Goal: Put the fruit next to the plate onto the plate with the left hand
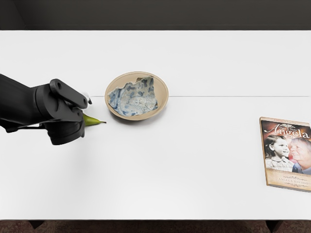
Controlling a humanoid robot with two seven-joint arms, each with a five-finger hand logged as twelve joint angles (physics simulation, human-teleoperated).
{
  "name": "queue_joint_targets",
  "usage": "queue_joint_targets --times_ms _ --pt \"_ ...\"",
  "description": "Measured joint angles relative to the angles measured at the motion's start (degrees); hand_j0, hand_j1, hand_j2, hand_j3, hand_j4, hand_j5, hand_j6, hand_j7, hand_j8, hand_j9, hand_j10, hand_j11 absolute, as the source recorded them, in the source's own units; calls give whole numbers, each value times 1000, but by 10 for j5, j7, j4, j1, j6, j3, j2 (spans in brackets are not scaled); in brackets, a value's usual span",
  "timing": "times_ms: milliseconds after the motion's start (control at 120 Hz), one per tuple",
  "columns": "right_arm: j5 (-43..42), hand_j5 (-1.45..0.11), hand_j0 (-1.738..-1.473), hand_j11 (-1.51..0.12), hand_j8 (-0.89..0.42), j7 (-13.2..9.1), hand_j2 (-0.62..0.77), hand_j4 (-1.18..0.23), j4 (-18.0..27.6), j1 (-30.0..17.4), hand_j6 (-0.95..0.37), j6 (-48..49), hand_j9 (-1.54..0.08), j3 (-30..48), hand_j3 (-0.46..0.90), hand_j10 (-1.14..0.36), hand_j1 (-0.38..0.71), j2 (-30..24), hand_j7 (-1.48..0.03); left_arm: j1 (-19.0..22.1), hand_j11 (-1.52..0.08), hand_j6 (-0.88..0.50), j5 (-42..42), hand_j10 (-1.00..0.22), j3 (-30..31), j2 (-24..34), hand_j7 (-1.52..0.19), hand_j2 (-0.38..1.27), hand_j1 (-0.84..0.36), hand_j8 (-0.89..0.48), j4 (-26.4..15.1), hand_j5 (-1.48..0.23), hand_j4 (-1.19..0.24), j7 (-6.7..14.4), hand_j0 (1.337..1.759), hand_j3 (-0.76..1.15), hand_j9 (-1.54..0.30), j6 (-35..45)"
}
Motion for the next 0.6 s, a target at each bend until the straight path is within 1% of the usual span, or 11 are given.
queue_joint_targets --times_ms 158,350,600 --pt "0 0 -1658 0 0 0 0 0 0 0 0 0 0 0 0 0 -349 0 0 0 -340 -262 -2 -262 4 0 -340 53 35 -262 3 -340 -262 -1 1658 0 -340 0" --pt "0 0 -1658 0 0 0 0 0 0 0 0 0 0 0 0 0 -349 0 0 3 -409 -315 -4 -315 7 0 -409 63 -29 -315 3 -409 -315 0 1658 0 -409 0" --pt "0 0 -1658 0 0 0 0 0 0 0 0 0 0 0 0 0 -349 0 0 3 -443 -341 -4 -341 16 0 -443 68 -59 -341 4 -443 -341 0 1658 0 -443 0"
